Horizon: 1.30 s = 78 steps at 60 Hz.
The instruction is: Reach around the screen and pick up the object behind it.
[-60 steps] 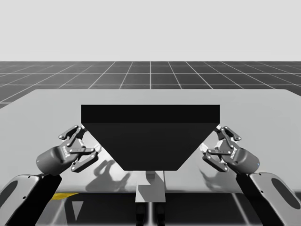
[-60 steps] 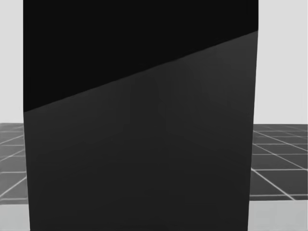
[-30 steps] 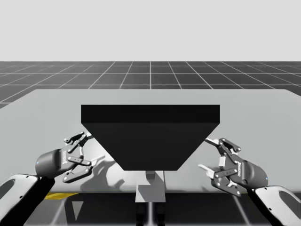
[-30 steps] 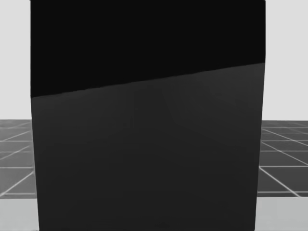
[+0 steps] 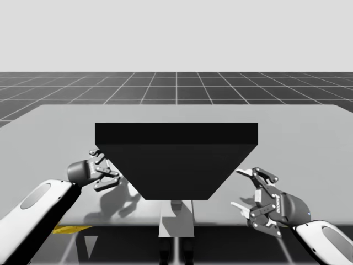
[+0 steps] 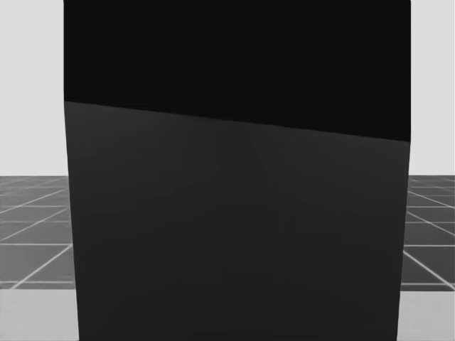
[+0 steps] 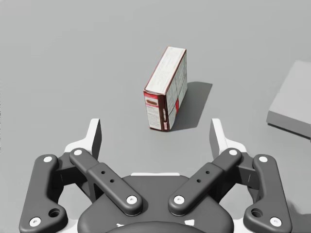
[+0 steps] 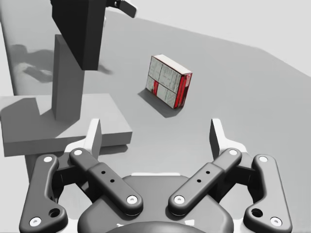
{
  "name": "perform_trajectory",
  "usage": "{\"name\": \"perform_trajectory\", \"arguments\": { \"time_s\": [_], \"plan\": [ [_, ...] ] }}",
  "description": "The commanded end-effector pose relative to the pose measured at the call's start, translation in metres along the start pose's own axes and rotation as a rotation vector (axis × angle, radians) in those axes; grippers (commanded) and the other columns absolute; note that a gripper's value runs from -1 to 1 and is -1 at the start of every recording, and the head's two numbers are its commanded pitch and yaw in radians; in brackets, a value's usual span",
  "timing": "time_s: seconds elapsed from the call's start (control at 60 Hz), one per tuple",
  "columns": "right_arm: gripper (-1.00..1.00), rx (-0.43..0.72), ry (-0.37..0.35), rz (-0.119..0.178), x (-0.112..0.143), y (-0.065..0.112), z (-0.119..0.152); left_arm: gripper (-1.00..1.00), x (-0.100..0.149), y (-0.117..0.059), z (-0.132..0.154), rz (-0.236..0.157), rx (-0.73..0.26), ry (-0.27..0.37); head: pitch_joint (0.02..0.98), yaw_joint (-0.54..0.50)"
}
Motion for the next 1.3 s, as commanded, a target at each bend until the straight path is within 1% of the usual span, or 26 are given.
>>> {"name": "perform_trajectory", "arguments": {
  "time_s": [0.017,0.067,0.133,0.15,0.2,0.217,0.45,0.533,0.583,0.717,0.75,0.767,0.817,0.9,1.05,1.067,1.083,1.1,1.117,1.133,1.2,1.3],
  "plan": [
    [-1.0,0.011,-0.056,0.005,-0.001,0.002,0.001,-1.0,-0.006,0.006,-0.021,-0.002,-0.143,0.031,0.13,0.02],
    [-1.0,0.012,-0.055,0.006,-0.002,0.002,0.001,-1.0,-0.007,0.009,-0.029,-0.009,-0.155,0.048,0.131,0.01],
    [-1.0,0.011,-0.054,0.009,-0.002,0.002,0.001,-1.0,-0.008,0.011,-0.039,-0.007,-0.18,0.058,0.13,0.01],
    [-1.0,0.011,-0.054,0.01,-0.003,0.002,0.001,-1.0,-0.008,0.012,-0.045,-0.015,-0.186,0.07,0.129,0.01],
    [-1.0,0.012,-0.054,0.011,-0.003,0.003,0.001,-1.0,-0.008,0.013,-0.051,-0.018,-0.199,0.076,0.128,0.01],
    [-1.0,0.013,-0.054,0.011,-0.003,0.003,0.001,-1.0,-0.008,0.013,-0.057,-0.022,-0.209,0.081,0.127,0.0],
    [-1.0,0.02,-0.045,0.024,-0.006,0.006,-0.002,-1.0,-0.011,0.012,-0.093,-0.03,-0.264,0.1,0.125,-0.01],
    [-1.0,0.024,-0.039,0.03,-0.006,0.008,-0.002,-1.0,-0.012,0.01,-0.106,-0.039,-0.284,0.105,0.128,-0.01],
    [-1.0,0.027,-0.034,0.035,-0.007,0.009,-0.003,-1.0,-0.012,0.01,-0.111,-0.038,-0.296,0.106,0.13,-0.01],
    [-1.0,0.03,-0.031,0.036,-0.008,0.01,-0.003,-1.0,-0.016,0.01,-0.122,-0.034,-0.312,0.108,0.132,-0.02],
    [-1.0,0.03,-0.03,0.036,-0.008,0.011,-0.003,-1.0,-0.018,0.011,-0.123,-0.031,-0.314,0.105,0.133,-0.02],
    [-1.0,0.031,-0.029,0.037,-0.008,0.011,-0.003,-1.0,-0.019,0.011,-0.125,-0.021,-0.32,0.1,0.133,-0.02],
    [-1.0,0.031,-0.028,0.038,-0.008,0.011,-0.003,-1.0,-0.021,0.011,-0.126,-0.026,-0.318,0.099,0.133,-0.02],
    [-1.0,0.032,-0.025,0.04,-0.008,0.011,-0.003,-1.0,-0.023,0.01,-0.128,-0.022,-0.326,0.092,0.135,-0.03],
    [-1.0,0.035,-0.027,0.044,-0.007,0.012,-0.003,-1.0,-0.026,0.01,-0.13,-0.017,-0.333,0.102,0.134,-0.03],
    [-1.0,0.034,-0.027,0.044,-0.007,0.012,-0.003,-0.01,-0.026,0.01,-0.129,-0.01,-0.333,0.099,0.134,-0.03],
    [-1.0,0.034,-0.027,0.044,-0.007,0.012,-0.003,0.41,-0.027,0.01,-0.129,-0.003,-0.334,0.104,0.134,-0.03],
    [-1.0,0.034,-0.027,0.043,-0.007,0.012,-0.003,0.77,-0.027,0.009,-0.128,-0.002,-0.336,0.106,0.134,-0.03],
    [-1.0,0.034,-0.027,0.043,-0.007,0.012,-0.003,0.93,-0.027,0.009,-0.128,-0.006,-0.335,0.106,0.134,-0.03],
    [-1.0,0.034,-0.027,0.043,-0.008,0.012,-0.003,0.96,-0.028,0.009,-0.127,-0.003,-0.335,0.108,0.133,-0.03],
    [-1.0,0.033,-0.026,0.044,-0.008,0.011,-0.002,0.98,-0.029,0.01,-0.123,0.005,-0.337,0.114,0.133,-0.03],
    [-1.0,0.03,-0.027,0.045,-0.009,0.011,-0.002,1.0,-0.024,0.012,-0.115,0.001,-0.334,0.104,0.134,-0.03]
  ]
}}
